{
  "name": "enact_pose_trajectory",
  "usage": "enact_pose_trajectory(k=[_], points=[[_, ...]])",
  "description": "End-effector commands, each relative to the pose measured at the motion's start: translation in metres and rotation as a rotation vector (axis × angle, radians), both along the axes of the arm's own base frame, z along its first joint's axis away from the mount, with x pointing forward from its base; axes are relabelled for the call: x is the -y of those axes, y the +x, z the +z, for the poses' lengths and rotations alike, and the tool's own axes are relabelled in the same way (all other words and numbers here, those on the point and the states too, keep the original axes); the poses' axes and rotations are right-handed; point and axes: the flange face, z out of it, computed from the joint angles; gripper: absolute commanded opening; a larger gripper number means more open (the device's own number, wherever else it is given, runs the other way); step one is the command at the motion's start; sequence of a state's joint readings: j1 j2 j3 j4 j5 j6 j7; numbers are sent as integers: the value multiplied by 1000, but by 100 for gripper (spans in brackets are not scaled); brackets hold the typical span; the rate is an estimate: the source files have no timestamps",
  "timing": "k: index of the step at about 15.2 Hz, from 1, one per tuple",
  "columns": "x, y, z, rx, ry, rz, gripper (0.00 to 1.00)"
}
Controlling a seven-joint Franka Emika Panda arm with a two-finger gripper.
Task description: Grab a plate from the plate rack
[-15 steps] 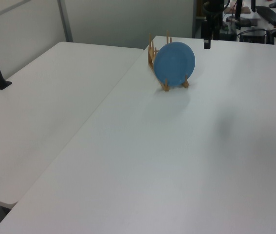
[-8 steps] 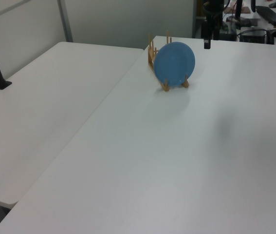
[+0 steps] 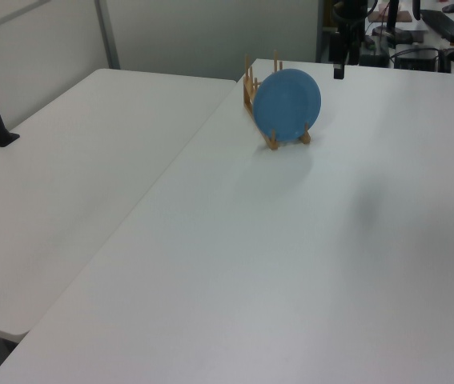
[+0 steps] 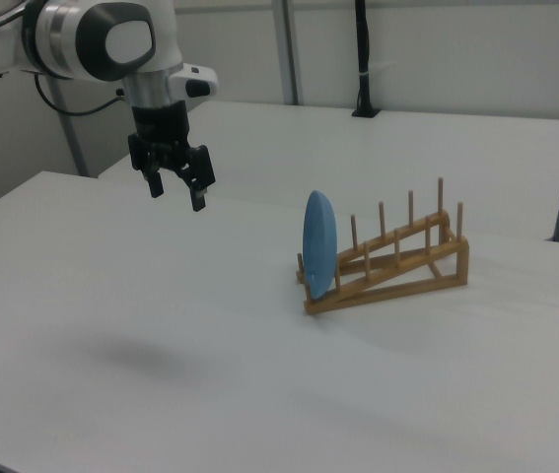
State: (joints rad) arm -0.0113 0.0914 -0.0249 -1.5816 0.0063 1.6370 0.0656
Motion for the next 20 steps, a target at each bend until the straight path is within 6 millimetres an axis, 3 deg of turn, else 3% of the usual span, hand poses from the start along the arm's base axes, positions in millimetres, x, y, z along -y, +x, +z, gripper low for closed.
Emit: enact_pose_trajectory(k=[1, 6, 10, 16, 20], points=[[3, 2, 2, 39, -74, 39, 100], [10, 25, 19, 241, -205, 107, 100], [17, 53, -1, 314, -361, 186, 92], [22, 101, -54, 387, -504, 298, 72], [41, 114, -69, 440, -582, 344, 64]])
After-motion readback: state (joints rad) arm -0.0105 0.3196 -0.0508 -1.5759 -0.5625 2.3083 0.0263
